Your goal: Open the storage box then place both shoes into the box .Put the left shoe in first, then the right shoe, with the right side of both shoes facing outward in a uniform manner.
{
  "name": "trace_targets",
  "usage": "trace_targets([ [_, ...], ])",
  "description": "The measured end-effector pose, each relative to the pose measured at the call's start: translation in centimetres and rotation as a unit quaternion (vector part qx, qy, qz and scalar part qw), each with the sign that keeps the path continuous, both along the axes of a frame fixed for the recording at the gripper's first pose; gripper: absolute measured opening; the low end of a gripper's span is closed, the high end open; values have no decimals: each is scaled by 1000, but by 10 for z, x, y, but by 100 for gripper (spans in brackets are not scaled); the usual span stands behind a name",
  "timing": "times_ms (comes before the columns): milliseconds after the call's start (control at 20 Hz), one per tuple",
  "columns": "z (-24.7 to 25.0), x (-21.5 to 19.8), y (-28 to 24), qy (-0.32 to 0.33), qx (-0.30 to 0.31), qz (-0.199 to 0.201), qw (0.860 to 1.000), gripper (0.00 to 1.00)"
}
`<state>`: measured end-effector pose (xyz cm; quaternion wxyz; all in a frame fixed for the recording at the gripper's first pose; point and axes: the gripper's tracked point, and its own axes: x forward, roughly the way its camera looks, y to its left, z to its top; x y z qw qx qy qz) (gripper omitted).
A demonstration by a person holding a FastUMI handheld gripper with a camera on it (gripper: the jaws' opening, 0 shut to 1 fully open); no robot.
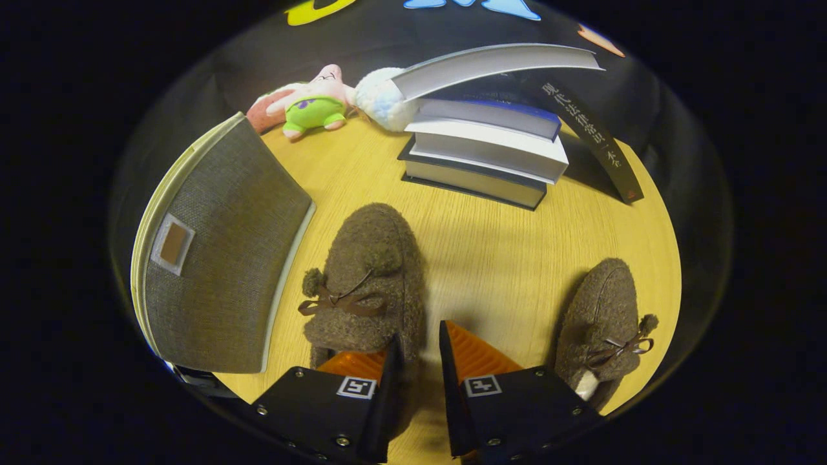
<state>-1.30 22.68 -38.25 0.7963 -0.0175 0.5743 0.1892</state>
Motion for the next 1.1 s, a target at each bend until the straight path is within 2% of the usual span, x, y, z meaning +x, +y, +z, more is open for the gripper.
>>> trace_targets([
  [50,-3,0,1,-2,-5,1,1000,12],
  [150,1,0,2,-15,-16,17,1000,8],
  [200,0,-1,2,-18,-20,24,999,1],
  [450,25,7,2,-9,6,-19,1000,1],
  [550,43,8,5,-15,19,-21,999,1],
  [850,110,20,7,-34,54,-75,995,1],
  [1100,174,32,29,-73,98,-71,990,1],
])
